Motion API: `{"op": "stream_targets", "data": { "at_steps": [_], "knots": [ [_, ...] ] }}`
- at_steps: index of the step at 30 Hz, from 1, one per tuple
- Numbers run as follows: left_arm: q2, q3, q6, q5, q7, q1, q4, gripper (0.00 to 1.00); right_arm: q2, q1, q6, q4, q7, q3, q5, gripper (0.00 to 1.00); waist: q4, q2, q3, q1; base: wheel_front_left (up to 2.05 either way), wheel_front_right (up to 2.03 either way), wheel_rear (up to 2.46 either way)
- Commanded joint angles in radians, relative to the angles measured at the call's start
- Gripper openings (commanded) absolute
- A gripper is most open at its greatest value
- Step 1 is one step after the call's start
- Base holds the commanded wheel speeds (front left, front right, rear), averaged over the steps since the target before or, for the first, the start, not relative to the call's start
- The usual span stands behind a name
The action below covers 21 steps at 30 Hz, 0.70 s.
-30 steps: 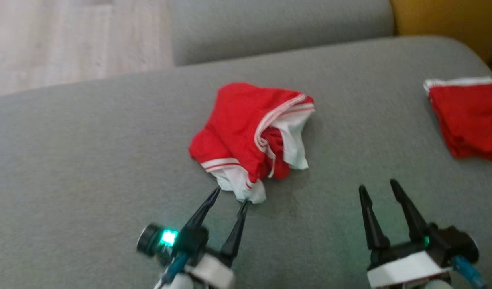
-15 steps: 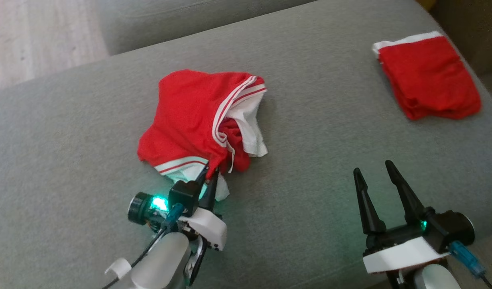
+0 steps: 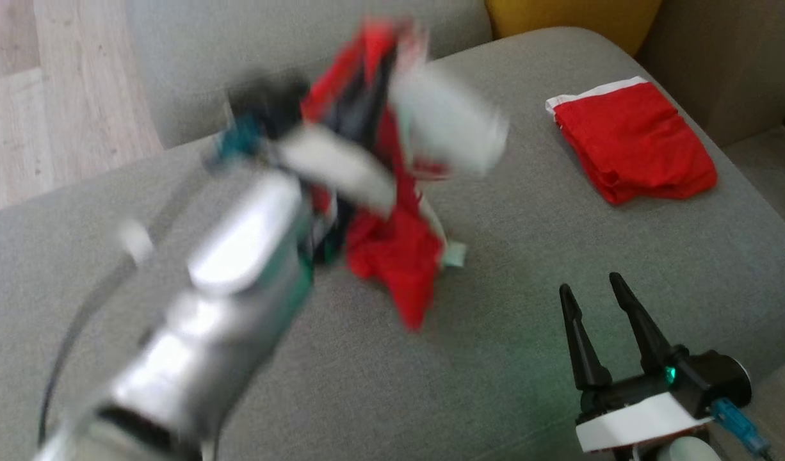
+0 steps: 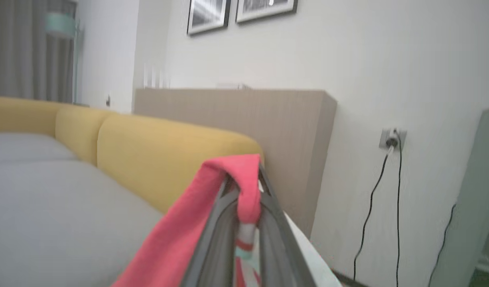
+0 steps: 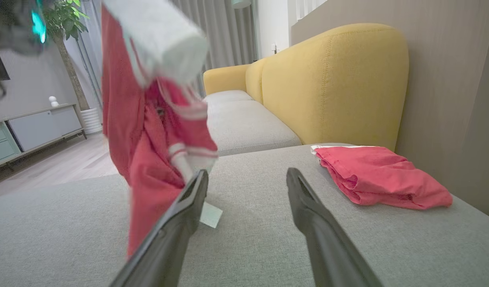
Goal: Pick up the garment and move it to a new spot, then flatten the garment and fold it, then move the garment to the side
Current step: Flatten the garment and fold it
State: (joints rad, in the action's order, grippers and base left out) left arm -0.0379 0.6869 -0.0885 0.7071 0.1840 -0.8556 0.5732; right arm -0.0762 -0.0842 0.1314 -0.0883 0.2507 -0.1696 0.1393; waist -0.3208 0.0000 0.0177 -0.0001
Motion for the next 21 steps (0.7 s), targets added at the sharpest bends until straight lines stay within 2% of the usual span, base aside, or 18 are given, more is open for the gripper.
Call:
{"op": "stream_targets", "data": {
  "at_steps": [1,6,9,12,15,21],
  "knots": [
    [-0.012,-0.050,0.001,0.011,-0.001,-0.090,-0.036,0.00,0.001,0.022,-0.001,0.038,0.011,-0.024,0.001,1.00,0.002,0.0000,-0.004,0.0001,0.00,0.00,0.00],
    [-0.012,-0.162,0.054,0.109,0.015,-0.313,0.047,0.00,0.004,0.017,-0.001,0.048,0.011,-0.020,0.003,1.00,0.027,0.0000,-0.011,0.0001,0.00,0.00,0.00],
    [-0.017,-0.220,0.088,0.143,0.039,-0.329,0.123,0.00,0.007,0.013,-0.001,0.053,0.011,-0.012,0.003,1.00,0.052,0.0000,-0.011,0.0001,0.00,0.00,0.00],
    [-0.047,-0.239,0.097,0.153,0.052,-0.245,0.195,0.00,0.009,0.006,-0.001,0.058,0.011,-0.005,0.002,1.00,0.081,0.0000,-0.009,0.0001,0.00,0.00,0.00],
    [-0.075,-0.263,0.092,0.185,0.060,-0.087,0.252,0.00,0.012,-0.001,-0.001,0.062,0.011,0.007,0.000,1.00,0.111,0.0000,-0.005,0.0001,0.00,0.00,0.00],
    [-0.107,-0.356,0.086,0.250,0.076,0.245,0.265,0.00,0.016,-0.017,-0.001,0.067,0.011,0.027,-0.003,1.00,0.180,0.0000,0.007,0.0001,0.00,0.00,0.00]
  ]
}}
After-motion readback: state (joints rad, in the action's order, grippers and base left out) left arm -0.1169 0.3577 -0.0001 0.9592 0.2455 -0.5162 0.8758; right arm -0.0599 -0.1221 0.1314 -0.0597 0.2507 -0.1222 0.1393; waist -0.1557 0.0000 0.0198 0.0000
